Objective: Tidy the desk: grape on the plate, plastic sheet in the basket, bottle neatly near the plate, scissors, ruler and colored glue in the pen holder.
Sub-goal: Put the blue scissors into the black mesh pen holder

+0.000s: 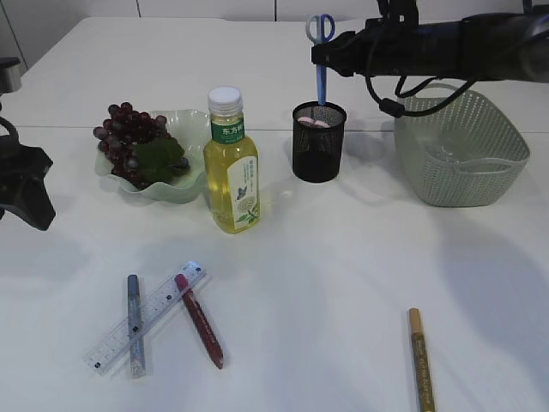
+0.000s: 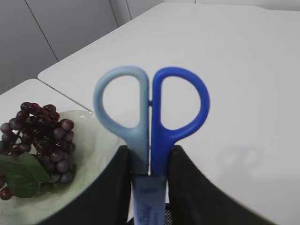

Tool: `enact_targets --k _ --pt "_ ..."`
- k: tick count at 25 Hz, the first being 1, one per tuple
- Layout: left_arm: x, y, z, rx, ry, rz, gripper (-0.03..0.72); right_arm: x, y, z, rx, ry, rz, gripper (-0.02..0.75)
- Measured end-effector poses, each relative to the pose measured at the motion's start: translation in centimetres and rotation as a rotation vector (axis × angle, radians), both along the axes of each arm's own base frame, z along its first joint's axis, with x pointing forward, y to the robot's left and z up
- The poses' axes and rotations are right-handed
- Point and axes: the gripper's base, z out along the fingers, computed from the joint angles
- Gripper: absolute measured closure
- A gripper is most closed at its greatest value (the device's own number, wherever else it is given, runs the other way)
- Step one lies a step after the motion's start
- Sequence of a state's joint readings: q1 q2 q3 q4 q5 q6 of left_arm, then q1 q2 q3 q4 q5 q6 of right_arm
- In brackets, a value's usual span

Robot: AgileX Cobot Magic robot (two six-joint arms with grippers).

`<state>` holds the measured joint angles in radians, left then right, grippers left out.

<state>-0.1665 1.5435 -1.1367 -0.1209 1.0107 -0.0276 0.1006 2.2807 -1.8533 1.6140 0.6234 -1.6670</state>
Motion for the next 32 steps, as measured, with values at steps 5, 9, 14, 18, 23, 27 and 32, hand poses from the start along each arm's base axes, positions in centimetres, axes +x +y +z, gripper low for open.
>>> enact_targets --k 5,9,14,18,23,27,32 --pt "0.0 0.0 0.0 0.000 0.000 0.000 0.237 0.7 0.0 -2.4 -0.048 -0.046 0.003 0.540" --pt "0.0 0.0 0.0 0.000 -0.002 -0.001 0.240 0.9 0.0 -3.4 -0.050 -0.040 0.002 0.494" --pt "0.0 0.0 0.0 -0.001 -0.002 -0.001 0.246 0.8 0.1 -3.5 -0.040 -0.040 0.012 0.318" --pt "0.0 0.0 0.0 -0.001 -0.002 -0.001 0.250 0.8 0.0 -3.4 0.004 0.004 0.000 0.282" --pt "0.0 0.0 0.0 -0.001 -0.002 -0.001 0.252 -0.4 -0.4 -0.3 -0.025 0.135 -0.027 0.277" --pt "0.0 0.0 0.0 -0.001 -0.002 -0.001 0.253 -3.1 -0.6 4.4 -0.106 0.254 -0.023 0.279" --pt "0.0 0.0 0.0 -0.001 0.000 -0.001 0.253 -7.8 0.2 10.7 -0.189 0.360 -0.039 0.302"
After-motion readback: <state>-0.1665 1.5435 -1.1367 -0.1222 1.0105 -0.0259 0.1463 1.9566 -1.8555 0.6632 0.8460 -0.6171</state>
